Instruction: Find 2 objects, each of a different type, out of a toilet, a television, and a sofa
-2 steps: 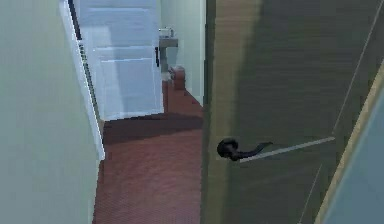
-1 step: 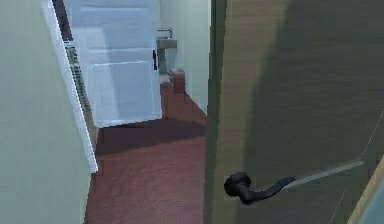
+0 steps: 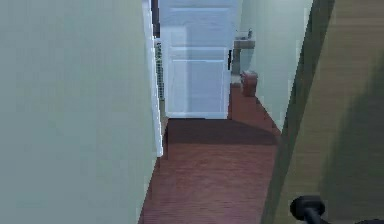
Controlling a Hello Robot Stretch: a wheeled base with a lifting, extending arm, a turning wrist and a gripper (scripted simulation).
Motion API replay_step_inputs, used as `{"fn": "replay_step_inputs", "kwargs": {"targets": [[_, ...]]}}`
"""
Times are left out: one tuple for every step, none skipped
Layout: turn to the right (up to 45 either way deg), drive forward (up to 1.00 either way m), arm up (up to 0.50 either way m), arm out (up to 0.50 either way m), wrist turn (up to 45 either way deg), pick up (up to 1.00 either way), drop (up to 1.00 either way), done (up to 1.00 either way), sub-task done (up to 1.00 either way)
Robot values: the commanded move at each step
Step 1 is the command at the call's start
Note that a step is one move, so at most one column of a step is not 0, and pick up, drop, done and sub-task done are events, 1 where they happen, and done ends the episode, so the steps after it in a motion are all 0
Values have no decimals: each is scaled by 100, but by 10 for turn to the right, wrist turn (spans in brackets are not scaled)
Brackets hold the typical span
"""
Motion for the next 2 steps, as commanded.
{"fn": "replay_step_inputs", "kwargs": {"targets": [[0, 100, 0, 0, 0, 0, 0, 0, 0], [-30, 0, 0, 0, 0, 0, 0, 0, 0]]}}
